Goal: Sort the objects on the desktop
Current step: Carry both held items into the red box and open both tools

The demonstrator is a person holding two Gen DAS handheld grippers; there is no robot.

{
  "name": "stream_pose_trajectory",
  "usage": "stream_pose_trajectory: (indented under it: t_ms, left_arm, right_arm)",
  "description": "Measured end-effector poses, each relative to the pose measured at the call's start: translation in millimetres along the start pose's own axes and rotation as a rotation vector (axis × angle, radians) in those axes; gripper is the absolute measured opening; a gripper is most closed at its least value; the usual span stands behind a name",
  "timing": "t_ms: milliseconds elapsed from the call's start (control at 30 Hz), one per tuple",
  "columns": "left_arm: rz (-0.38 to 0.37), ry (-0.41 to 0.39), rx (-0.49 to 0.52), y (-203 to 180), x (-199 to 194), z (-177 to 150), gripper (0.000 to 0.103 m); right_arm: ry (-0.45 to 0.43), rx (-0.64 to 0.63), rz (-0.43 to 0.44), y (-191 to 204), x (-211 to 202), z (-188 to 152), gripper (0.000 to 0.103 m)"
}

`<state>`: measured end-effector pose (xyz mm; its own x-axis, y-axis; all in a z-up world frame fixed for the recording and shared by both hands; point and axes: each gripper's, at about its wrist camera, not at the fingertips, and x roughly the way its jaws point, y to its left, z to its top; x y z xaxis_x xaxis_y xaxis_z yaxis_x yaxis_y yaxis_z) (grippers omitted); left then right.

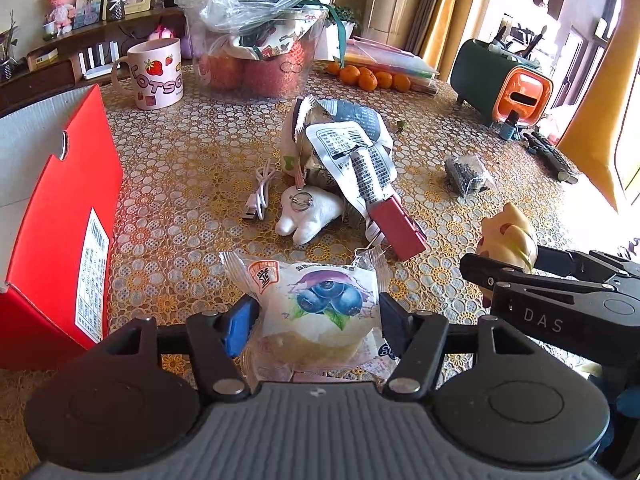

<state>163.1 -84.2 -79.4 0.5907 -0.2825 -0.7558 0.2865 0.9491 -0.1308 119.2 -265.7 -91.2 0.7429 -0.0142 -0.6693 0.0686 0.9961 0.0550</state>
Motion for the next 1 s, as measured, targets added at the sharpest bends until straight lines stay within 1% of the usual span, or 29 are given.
stream_pose_trajectory:
  t_ms: [233, 500, 733, 833, 1000]
  left_arm:
    - [0.013, -0.024, -0.016, 2.4, -29.2, 3.9, 0.064]
    - [0.024, -0.068, -0.033, 15.3, -70.4, 5.4, 0.064]
    - [0.045, -0.1, -0.07, 40.6, -109.3, 2.9, 0.064]
    - [0.065, -0.117, -0.081, 55.0, -123.7, 1.3, 0.064]
    - [0.115, -0.134, -0.079, 81.8, -141.0, -1.3, 0.064]
  right_arm:
    - [-0.022, -0.039, 0.027, 8.6, -28.9, 5.4, 0.064]
    - [-0.061, -0.104, 0.09, 30.4, -67.9, 13.4, 0.064]
    - [-0.074, -0.16, 0.161, 62.7, -94.7, 25.6, 0.064]
    - [-0.087, -0.21, 0.191, 81.5, -104.4, 29.2, 0.064]
    - [-0.077, -0.273, 0.258, 113.6, -112.8, 37.1, 0.064]
